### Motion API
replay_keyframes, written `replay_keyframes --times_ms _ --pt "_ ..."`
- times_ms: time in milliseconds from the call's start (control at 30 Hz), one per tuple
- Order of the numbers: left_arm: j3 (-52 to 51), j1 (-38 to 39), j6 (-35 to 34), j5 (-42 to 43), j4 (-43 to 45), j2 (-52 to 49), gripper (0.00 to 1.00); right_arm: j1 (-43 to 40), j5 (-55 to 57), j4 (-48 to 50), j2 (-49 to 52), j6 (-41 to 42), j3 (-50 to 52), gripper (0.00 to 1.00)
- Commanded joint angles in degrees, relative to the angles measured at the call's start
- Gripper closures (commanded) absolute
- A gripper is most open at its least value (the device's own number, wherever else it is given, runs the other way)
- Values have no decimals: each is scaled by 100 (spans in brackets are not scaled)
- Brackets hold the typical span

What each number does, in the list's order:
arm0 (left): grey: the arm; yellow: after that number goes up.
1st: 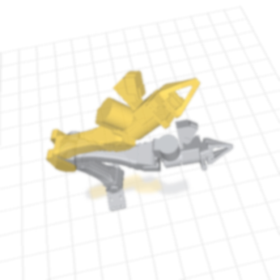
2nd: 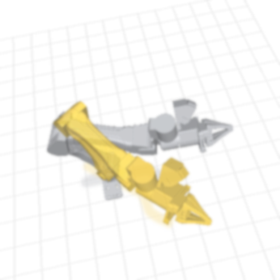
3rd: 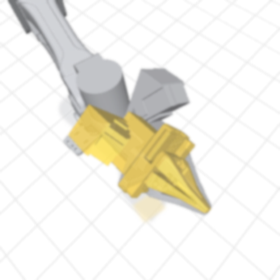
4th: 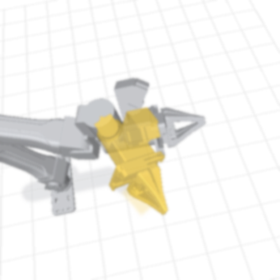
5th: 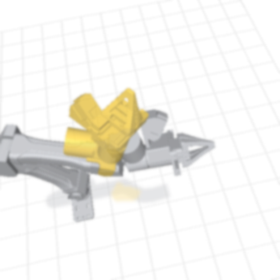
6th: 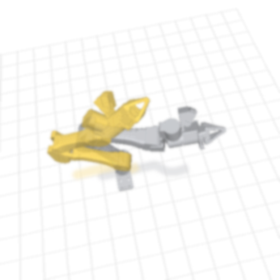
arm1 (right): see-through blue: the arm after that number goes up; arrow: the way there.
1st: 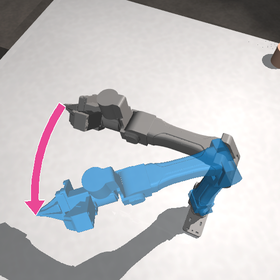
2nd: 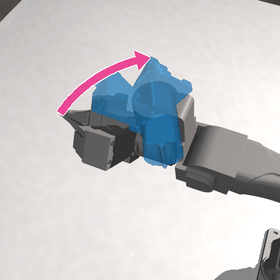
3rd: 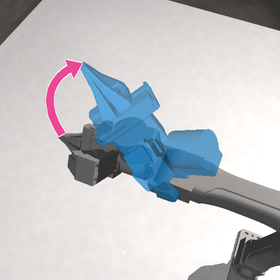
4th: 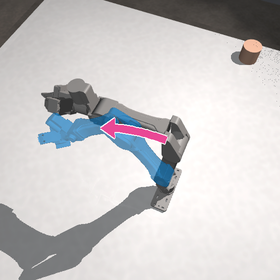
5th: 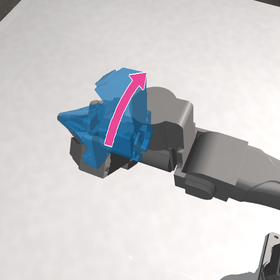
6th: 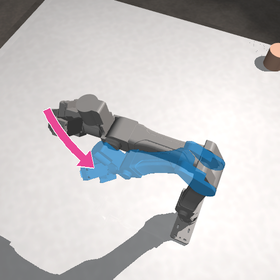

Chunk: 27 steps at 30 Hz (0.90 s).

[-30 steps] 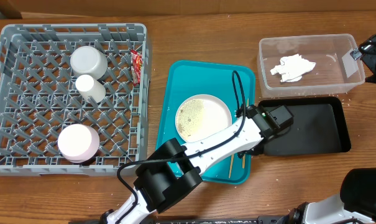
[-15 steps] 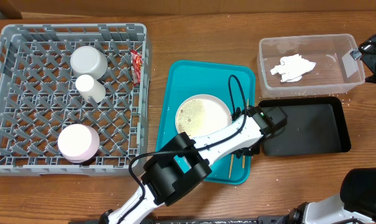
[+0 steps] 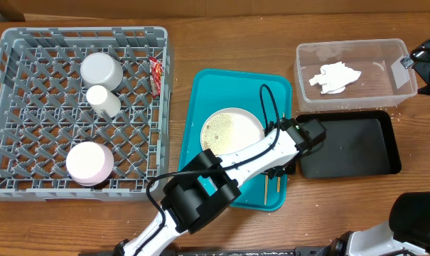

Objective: Sort waste into correct bins and load items into the dishwasher
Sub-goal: 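Reach the left gripper to the wooden chopsticks and grasp them, then carry the chopsticks to the dish rack and insert them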

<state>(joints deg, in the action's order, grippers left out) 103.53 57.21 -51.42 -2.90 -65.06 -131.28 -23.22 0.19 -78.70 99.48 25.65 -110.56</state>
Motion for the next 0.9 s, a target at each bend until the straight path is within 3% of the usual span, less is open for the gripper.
replay_keyframes --times_ms 0,233,333,500,867 --pt "385 -28 295 170 -297 -177 96 0 -26 17 -101 -20 -83 0" --pt "1829 -127 619 33 -1403 -177 96 0 -26 17 -101 -20 -83 0" --pt "2667 -236 1056 -111 -1980 -177 96 0 -26 17 -101 -20 -83 0" --pt "3550 -621 1119 -767 -2911 -177 96 0 -26 17 -101 -20 -83 0" --pt "3847 -2422 2280 -599 -3178 57 96 0 -26 17 -101 -20 -83 0"
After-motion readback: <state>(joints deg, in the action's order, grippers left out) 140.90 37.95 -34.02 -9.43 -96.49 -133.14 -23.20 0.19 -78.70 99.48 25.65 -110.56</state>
